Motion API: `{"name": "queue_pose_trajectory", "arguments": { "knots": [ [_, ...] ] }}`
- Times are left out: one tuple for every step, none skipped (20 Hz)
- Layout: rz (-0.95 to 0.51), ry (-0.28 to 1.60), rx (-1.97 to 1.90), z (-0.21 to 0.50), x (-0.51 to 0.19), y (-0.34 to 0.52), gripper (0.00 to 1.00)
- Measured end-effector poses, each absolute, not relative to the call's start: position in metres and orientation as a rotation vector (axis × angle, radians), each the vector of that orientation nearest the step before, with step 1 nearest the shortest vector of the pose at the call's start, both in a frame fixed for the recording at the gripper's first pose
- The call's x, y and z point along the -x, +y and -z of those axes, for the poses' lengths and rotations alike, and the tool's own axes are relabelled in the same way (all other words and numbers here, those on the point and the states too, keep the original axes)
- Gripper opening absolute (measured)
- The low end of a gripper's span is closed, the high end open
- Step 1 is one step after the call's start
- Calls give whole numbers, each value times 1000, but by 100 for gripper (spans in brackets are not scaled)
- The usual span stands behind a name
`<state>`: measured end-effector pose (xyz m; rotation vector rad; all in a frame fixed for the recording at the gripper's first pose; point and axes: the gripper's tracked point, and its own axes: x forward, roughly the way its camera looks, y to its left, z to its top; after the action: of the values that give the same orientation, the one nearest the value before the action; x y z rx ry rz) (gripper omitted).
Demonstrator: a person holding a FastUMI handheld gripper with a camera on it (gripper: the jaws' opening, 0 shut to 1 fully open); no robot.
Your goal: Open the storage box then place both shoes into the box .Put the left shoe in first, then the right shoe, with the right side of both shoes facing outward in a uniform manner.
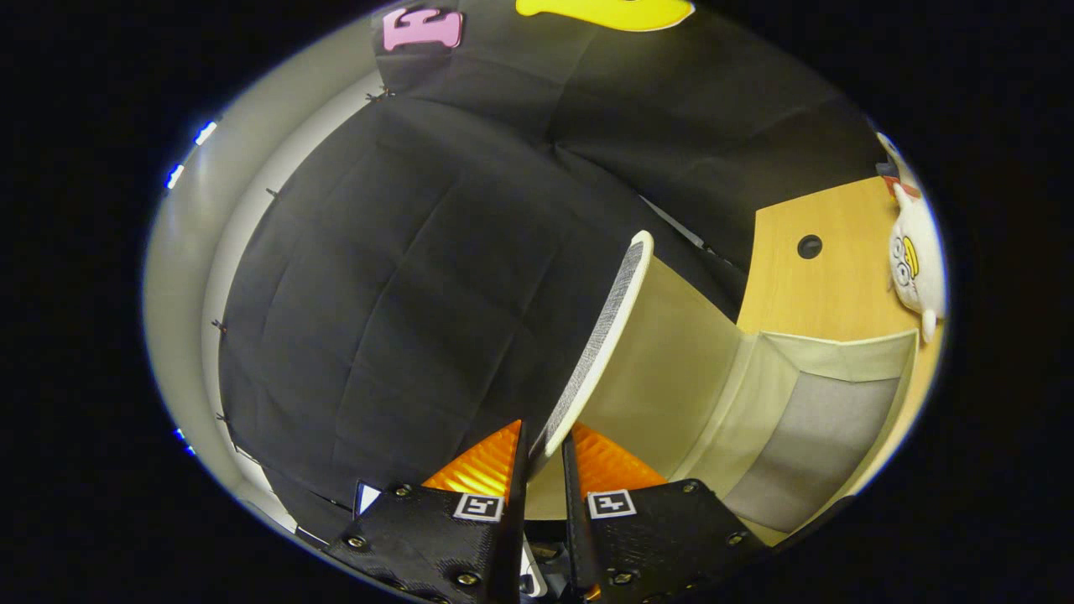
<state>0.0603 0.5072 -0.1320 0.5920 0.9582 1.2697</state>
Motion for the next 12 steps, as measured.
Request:
{"name": "queue_pose_trajectory", "arguments": {
  "knots": [
    [-1266,963,-563,136,-59,522,22],
    [-1262,972,-534,139,-54,539,22],
    [-1263,983,-503,143,-49,553,22],
    [-1261,989,-471,148,-43,566,22],
    [-1254,989,-438,155,-40,578,22],
    [-1243,982,-400,162,-39,583,22],
    [-1226,978,-372,167,-39,591,22],
    [-1215,977,-349,166,-38,598,22],
    [-1203,983,-328,170,-35,607,29],
    [-1200,987,-314,173,-31,617,50],
    [-1193,981,-304,172,-32,618,54],
    [-1186,974,-291,171,-33,618,56]
  ]
}}
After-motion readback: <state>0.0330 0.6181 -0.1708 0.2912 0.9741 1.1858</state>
